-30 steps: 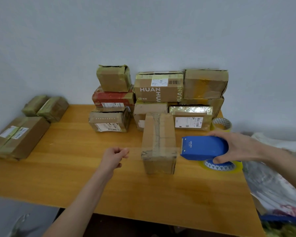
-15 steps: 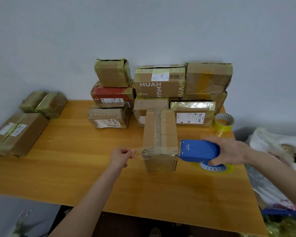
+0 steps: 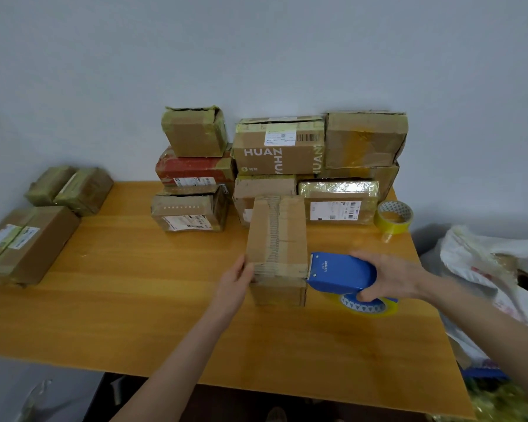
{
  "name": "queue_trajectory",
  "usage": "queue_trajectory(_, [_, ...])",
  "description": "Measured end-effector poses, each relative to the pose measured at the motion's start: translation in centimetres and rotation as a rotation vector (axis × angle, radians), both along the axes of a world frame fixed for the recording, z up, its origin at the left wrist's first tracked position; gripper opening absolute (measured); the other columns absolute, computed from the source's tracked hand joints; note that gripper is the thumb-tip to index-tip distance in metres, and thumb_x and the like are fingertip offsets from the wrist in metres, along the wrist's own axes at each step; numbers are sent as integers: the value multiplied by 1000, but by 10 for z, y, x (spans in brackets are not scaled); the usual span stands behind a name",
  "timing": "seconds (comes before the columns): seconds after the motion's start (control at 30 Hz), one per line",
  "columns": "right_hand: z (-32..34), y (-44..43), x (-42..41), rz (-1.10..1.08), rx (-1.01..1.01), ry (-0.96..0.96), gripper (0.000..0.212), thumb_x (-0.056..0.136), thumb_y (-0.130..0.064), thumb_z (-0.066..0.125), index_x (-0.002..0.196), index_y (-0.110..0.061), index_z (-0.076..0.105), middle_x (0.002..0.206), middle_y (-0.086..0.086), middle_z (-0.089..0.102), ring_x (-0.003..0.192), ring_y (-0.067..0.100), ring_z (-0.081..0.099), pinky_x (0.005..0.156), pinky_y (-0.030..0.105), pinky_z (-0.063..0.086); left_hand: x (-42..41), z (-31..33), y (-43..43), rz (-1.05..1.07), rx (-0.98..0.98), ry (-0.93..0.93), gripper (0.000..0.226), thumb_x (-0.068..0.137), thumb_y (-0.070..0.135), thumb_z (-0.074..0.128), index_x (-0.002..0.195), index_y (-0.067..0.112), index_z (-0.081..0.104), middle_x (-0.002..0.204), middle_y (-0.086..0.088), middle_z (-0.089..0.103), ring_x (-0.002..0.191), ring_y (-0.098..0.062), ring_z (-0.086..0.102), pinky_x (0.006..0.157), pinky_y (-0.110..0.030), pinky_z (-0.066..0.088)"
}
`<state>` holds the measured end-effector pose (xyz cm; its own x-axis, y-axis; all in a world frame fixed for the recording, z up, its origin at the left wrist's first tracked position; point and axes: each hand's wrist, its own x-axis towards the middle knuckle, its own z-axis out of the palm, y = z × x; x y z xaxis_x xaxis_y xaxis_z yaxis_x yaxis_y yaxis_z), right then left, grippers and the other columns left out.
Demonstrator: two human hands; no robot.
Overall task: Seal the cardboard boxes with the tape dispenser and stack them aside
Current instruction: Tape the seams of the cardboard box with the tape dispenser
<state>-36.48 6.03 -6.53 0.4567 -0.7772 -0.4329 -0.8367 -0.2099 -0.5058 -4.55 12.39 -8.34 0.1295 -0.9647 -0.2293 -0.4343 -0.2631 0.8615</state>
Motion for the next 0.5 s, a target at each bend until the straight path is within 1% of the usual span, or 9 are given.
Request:
queue_trajectory(0.07, [-2,1,4,2,-8,6,75,60,-52,72,127,-45,39,108,-12,59,95,10,58,84,39,53,-10,10,1,-54,-2,64,49,103,33,38,149,20,31,147,5,43,126,-7,44,97,-18,43])
queue_trajectory(0.1, [-4,1,4,3,-19,13,76,62,-52,72,129,-44,38,108,-12,59,96,10,57,84,38,53,-13,11,2,-64,-11,17,52,103,33,37,151,19,25,152,4,35,130,-6,39,102,-18,38])
queue_trajectory(0.13, [-5,2,4,4,-29,16,77,64,-53,74,131,-44,38,109,-13,58,96,9,57,84,36,53,-13,10,4,-83,-35,-127,55,103,34,35,153,17,16,157,4,23,138,-7,29,109,-19,28])
queue_trajectory(0.2, [-6,2,3,6,-40,1,80,67,-55,76,135,-46,35,111,-18,56,97,7,56,82,29,51,-18,6,7,-219,-161,-577,59,102,41,23,152,20,2,158,7,-4,147,-8,-4,116,-24,-3])
queue_trajectory(0.23, [-6,2,2,8,-45,-12,82,68,-59,76,137,-48,34,113,-20,54,99,6,55,81,25,49,-22,4,7,-322,-248,-755,59,100,46,14,151,23,-3,157,9,-12,145,-8,-18,115,-27,-15])
queue_trajectory(0.27, [-6,2,0,12,-54,-16,85,69,-62,75,140,-49,31,115,-21,52,100,5,54,81,23,48,-28,1,7,-431,-297,-861,60,97,51,5,150,26,-8,156,10,-17,141,-6,-28,114,-30,-20])
queue_trajectory(0.33, [-5,4,-4,24,-87,-2,90,69,-68,70,144,-52,22,121,-21,50,103,5,53,82,23,47,-40,-7,5,-590,-292,-970,63,92,57,-3,148,31,-16,155,11,-22,140,-8,-31,117,-38,-18])
queue_trajectory(0.43, [-5,8,-9,49,-135,2,88,71,-66,67,137,-64,9,122,-19,52,102,7,55,82,26,50,-39,-21,1,-656,-277,-1059,64,93,60,8,146,37,-18,156,11,-17,144,-14,-17,117,-46,-13])
queue_trajectory(0.5, [-5,10,-11,51,-133,-14,83,72,-60,69,130,-68,10,120,-20,53,100,7,55,82,27,50,-34,-25,1,-649,-279,-1066,65,94,60,16,147,39,-16,157,11,-14,145,-13,-13,116,-46,-11])
